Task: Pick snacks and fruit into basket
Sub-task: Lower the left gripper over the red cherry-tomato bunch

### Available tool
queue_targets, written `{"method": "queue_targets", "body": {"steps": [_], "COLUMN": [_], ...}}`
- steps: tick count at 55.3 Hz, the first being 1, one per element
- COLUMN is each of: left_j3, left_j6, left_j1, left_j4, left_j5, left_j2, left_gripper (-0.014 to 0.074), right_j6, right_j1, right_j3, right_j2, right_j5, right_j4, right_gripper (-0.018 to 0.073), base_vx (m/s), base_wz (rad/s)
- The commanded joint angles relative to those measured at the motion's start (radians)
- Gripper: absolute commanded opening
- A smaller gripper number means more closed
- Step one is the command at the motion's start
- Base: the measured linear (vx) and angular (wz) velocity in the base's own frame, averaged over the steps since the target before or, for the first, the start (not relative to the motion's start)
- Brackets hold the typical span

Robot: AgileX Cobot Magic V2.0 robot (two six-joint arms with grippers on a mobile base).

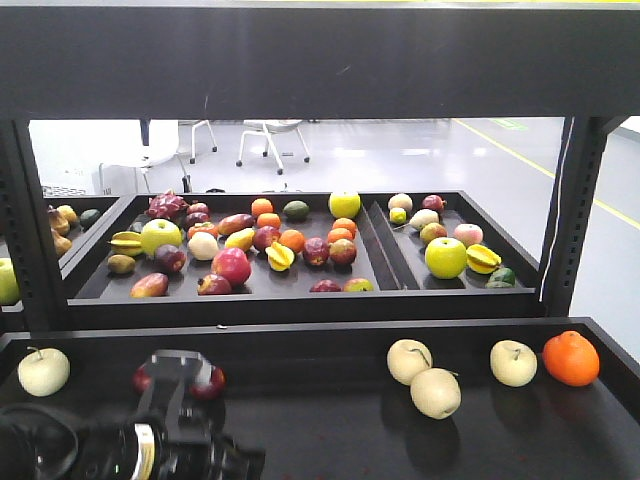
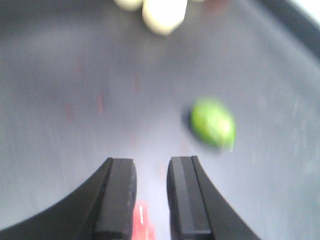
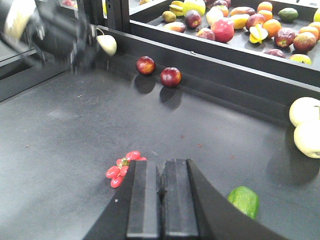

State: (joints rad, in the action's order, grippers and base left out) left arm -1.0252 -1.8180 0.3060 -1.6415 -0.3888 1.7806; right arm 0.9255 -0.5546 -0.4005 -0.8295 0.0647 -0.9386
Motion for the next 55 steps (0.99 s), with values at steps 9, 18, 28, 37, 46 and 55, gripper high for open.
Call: {"method": "queue_targets", "body": {"steps": [9, 18, 28, 37, 46, 55], "left_j3": [0.019, 0.019, 0.019, 0.019, 0.019, 0.019], "left_j6": [-0.042, -0.042, -0.043, -0.042, -0.042, -0.041], "left_j1": [0.005, 0.005, 0.005, 0.005, 0.025, 0.069], "left_j4": [0.025, 0.025, 0.031, 0.031, 0.031, 0.031], "left_j5": [-0.080, -0.118, -0.105, -0.116, -0.129, -0.080], "left_j2": [0.022, 0.069, 0.095, 0.117, 0.141, 0.165], "left_gripper": [0.0328, 0.0450, 0.0584, 0.0591, 0.0588, 0.0588], "right_j6": [0.001, 0.001, 0.001, 0.001, 0.001, 0.001], "right_j1": [0.003, 0.003, 0.003, 0.003, 0.003, 0.003], "right_j3": [-0.029, -0.029, -0.029, -0.029, -0.029, -0.029], "right_j2": [0.008, 0.008, 0.008, 0.008, 0.008, 0.008], "right_j5": [0.048, 0.048, 0.048, 0.048, 0.048, 0.048], "right_j4": [0.001, 0.001, 0.001, 0.001, 0.001, 0.001], "right_gripper": [-0.0006, -0.0006, -0.0006, -0.0006, -0.0006, -0.0006], "base_vx": [0.00, 0.00, 0.00, 0.00, 0.00, 0.00], "base_wz": [0.00, 0.00, 0.00, 0.00, 0.00, 0.00]}}
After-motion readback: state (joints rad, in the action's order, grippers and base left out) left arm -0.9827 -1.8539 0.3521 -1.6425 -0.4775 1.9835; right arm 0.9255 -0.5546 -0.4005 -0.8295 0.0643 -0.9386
